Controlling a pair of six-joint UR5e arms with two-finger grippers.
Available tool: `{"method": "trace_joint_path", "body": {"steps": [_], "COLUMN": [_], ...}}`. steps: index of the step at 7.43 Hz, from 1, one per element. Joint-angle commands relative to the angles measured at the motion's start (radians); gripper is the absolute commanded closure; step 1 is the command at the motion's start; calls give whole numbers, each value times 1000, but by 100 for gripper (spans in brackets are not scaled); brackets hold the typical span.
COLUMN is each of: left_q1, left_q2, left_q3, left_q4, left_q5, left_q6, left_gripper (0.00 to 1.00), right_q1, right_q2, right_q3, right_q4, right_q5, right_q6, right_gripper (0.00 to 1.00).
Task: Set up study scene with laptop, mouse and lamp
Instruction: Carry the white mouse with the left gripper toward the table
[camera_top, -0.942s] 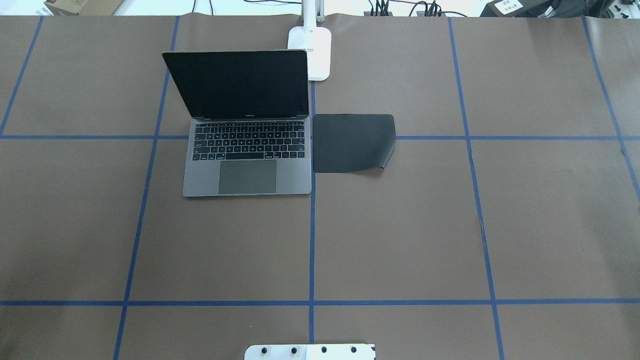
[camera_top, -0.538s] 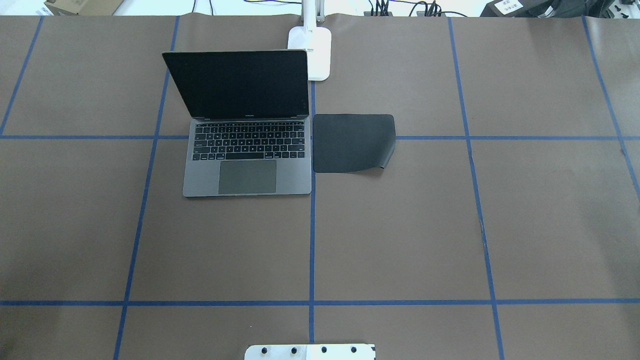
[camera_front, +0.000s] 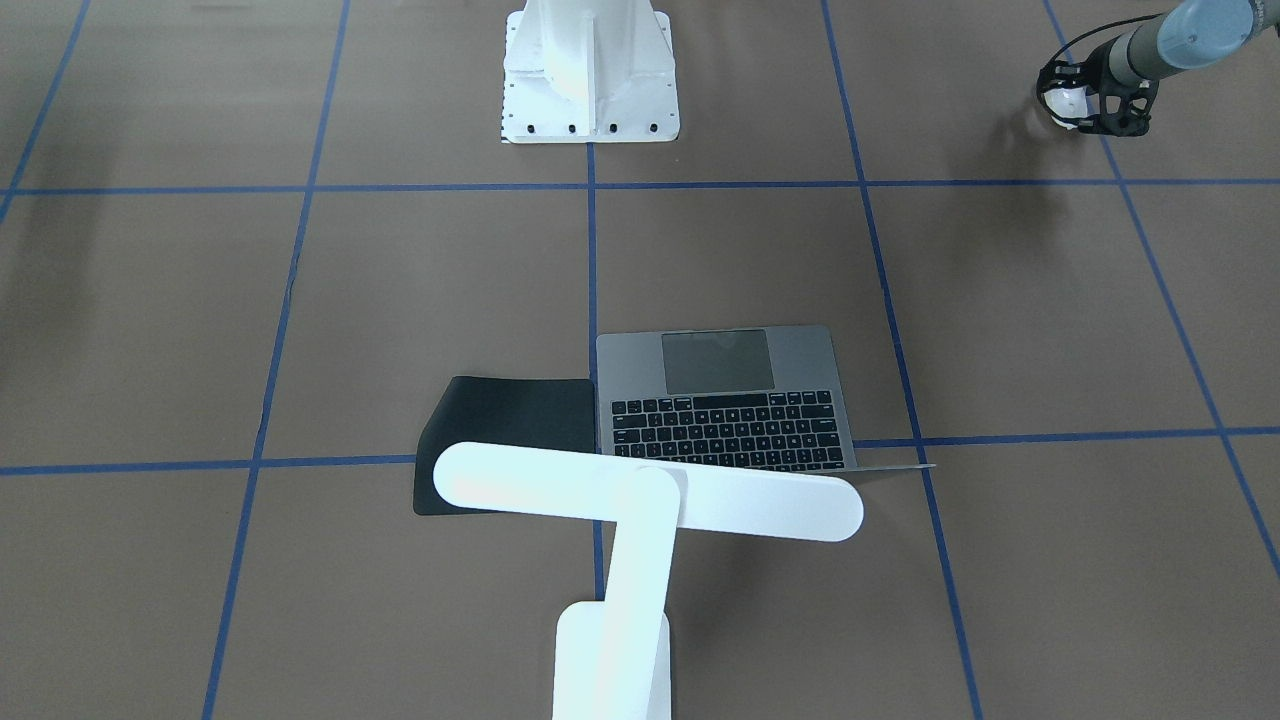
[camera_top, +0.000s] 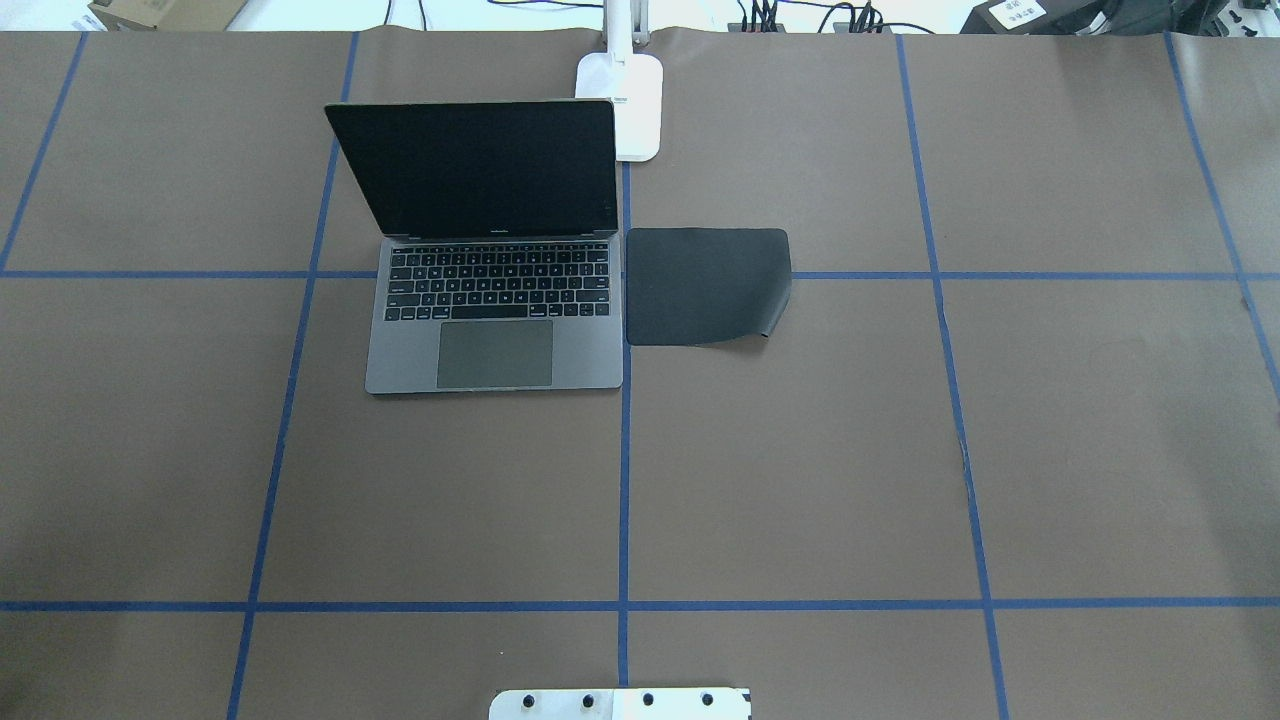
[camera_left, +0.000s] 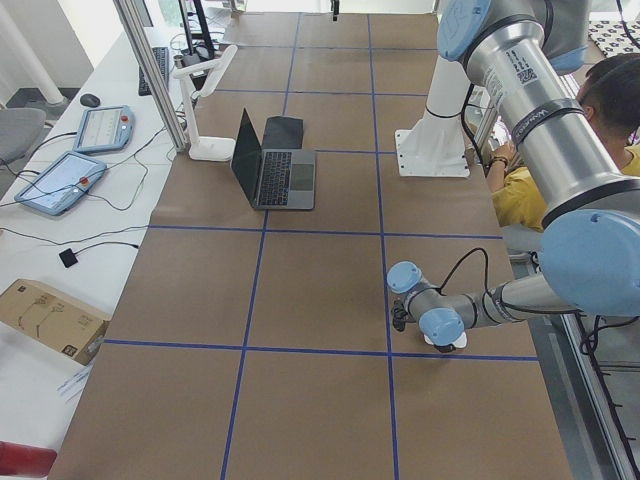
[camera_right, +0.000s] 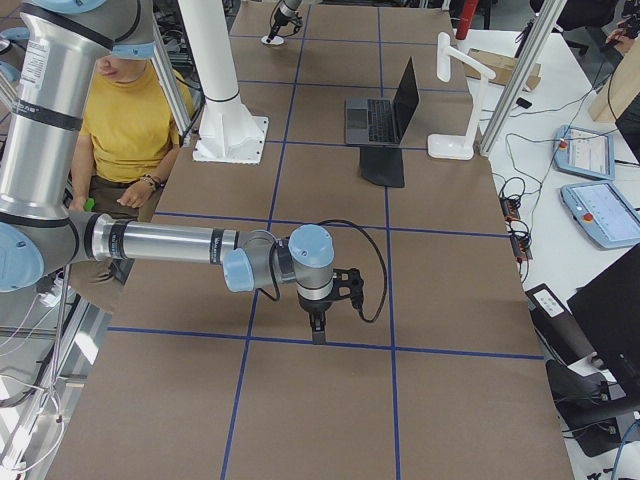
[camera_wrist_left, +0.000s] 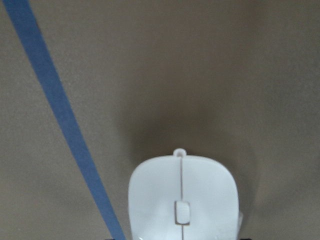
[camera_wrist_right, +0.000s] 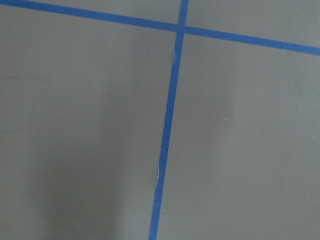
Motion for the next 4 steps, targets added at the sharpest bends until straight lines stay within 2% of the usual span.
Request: {"method": "trace_joint_path", "body": {"steps": [1,4], "left_q1": [1,1], "left_q2": [0,8], "left_q3": [0,-1], "left_q4": [-11,-73], "left_q5": [0,-3], "left_q6": [0,-11], "left_gripper": [39,42], "right_q1": [0,0], "right_q2": [1,2], "right_q3": [2,2], "right_q4": [0,0], "right_q5": [0,2], "right_q6": [0,0], "right_gripper": [0,0]}}
